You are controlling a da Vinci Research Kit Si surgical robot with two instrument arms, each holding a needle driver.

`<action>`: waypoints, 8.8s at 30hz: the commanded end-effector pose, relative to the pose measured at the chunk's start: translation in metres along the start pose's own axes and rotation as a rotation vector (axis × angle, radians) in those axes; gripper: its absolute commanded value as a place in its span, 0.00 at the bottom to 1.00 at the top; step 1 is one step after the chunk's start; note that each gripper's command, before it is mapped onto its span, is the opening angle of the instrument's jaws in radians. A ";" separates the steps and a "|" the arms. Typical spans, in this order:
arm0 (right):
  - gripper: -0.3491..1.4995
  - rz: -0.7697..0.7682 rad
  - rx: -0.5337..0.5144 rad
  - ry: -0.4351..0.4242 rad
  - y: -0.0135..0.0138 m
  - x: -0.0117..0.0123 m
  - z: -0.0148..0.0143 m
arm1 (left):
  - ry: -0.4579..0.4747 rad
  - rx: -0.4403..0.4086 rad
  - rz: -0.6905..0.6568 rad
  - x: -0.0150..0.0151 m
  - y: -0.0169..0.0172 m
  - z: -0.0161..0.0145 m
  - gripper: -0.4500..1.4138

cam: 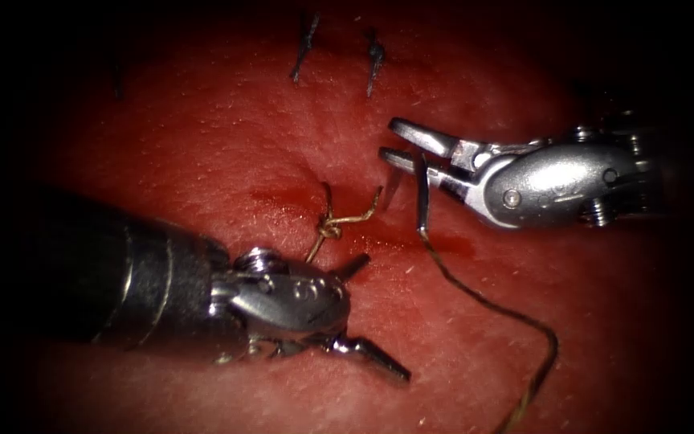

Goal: Wound Closure

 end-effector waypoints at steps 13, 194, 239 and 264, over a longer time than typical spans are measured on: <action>0.00 -0.008 0.015 -0.019 -0.0059 -0.0018 -0.0008 | 0.002 0.011 0.001 0.0004 0.0000 0.0000 0.77; 0.39 1.308 0.215 -0.185 -0.0002 -0.0025 0.0014 | 0.151 0.046 0.220 0.0055 0.0008 0.0002 0.76; 0.49 1.229 0.134 -0.032 0.0003 -0.0078 -0.0029 | -0.220 0.157 0.765 0.0008 0.0018 0.0013 0.00; 0.21 1.280 0.159 -0.040 -0.0023 -0.0057 -0.0067 | -0.218 0.499 -0.182 -0.0053 -0.0053 -0.0040 0.00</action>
